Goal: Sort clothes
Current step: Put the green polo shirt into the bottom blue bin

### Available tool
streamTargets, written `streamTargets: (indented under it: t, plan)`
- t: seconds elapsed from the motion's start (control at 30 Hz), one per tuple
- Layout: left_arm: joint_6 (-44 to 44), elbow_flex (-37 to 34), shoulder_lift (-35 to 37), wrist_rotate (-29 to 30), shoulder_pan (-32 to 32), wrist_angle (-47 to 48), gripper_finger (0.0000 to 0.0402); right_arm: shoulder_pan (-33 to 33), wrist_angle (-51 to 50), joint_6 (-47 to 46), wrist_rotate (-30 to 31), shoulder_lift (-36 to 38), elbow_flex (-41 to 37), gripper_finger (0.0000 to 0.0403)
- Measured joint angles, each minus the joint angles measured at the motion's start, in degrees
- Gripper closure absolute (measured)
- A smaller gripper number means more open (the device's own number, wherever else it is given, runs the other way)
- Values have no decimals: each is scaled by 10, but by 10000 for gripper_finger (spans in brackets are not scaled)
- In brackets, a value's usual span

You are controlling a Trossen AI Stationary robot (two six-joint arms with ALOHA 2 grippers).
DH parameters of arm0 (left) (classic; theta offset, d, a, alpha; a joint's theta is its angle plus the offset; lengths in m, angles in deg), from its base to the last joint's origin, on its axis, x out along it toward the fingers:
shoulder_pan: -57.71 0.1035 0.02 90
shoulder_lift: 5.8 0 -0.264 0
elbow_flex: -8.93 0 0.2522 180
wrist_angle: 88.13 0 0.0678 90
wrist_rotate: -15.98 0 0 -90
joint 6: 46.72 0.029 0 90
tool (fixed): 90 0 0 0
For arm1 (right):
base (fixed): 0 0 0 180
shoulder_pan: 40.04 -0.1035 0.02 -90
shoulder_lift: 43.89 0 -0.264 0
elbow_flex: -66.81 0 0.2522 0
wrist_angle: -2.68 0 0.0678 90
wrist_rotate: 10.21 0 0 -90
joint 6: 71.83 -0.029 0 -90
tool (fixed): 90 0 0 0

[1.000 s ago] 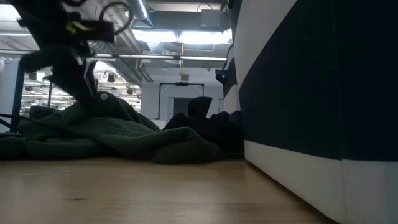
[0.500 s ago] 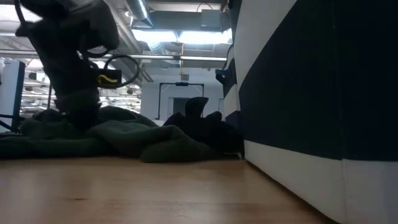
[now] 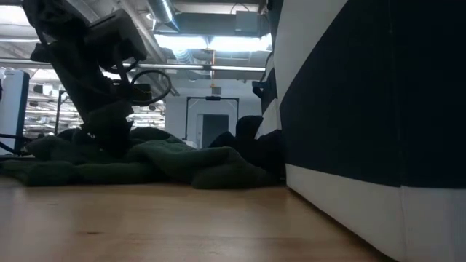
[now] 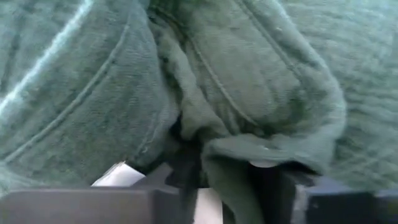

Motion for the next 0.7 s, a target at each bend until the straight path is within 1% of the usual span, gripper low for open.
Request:
streamTargets:
  t: [0.13,0.17,0.2,0.27,0.33,0.43,0.53,0.7]
  plan:
    - [21,0,0,-3,0,-2,364,0,0,0,0,0,0,127]
    - [23,0,0,-5,0,-2,380,0,0,0,0,0,0,127]
    - [24,0,0,-7,0,-3,387,0,0,0,0,0,0,127]
    - [26,-1,0,-10,-4,-6,388,0,0,0,0,0,0,127]
    - [40,-3,-1,-20,-14,-28,387,0,0,0,0,0,0,127]
    - [67,-5,6,-52,-32,-65,395,0,0,0,0,0,0,127]
    - [71,-6,28,-86,-43,-88,396,0,0,0,0,0,0,127]
    - [73,3,92,-92,-81,-81,398,0,0,0,0,0,0,127]
